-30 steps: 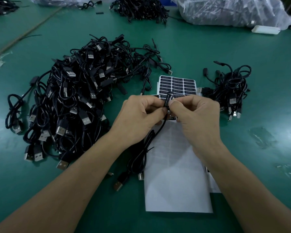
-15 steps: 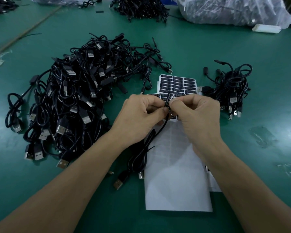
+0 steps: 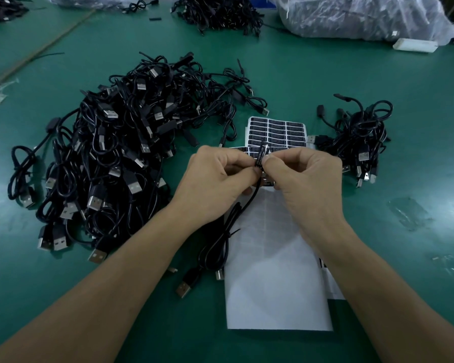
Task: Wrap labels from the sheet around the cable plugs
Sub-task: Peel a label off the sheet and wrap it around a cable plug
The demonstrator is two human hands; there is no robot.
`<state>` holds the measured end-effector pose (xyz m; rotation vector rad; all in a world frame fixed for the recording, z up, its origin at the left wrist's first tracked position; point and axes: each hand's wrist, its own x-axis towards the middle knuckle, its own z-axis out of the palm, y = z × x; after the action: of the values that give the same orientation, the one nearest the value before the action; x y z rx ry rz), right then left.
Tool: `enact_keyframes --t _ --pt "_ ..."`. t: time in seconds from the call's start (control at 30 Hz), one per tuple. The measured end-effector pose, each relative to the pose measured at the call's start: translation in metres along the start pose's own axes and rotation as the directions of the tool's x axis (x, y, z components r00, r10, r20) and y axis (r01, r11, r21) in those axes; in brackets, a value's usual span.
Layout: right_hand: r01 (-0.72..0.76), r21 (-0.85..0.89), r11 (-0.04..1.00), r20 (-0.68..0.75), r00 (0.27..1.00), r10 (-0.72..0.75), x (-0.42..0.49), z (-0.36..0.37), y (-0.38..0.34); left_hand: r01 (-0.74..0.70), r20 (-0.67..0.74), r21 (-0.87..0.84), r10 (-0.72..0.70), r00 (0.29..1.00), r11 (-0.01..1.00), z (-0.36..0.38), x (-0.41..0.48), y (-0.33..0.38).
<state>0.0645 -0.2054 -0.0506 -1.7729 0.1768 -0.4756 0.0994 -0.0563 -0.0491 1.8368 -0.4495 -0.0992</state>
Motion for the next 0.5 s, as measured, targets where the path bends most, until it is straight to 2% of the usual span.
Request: enact_keyframes --t 0.5 --pt "0.031 -0.03 0.999 -0.006 0.999 -0.032 -0.0021 -0.0011 -0.0032 0.007 0.011 -0.044 -0.007 1.0 0.999 -0.0013 -0.0009 0.0041"
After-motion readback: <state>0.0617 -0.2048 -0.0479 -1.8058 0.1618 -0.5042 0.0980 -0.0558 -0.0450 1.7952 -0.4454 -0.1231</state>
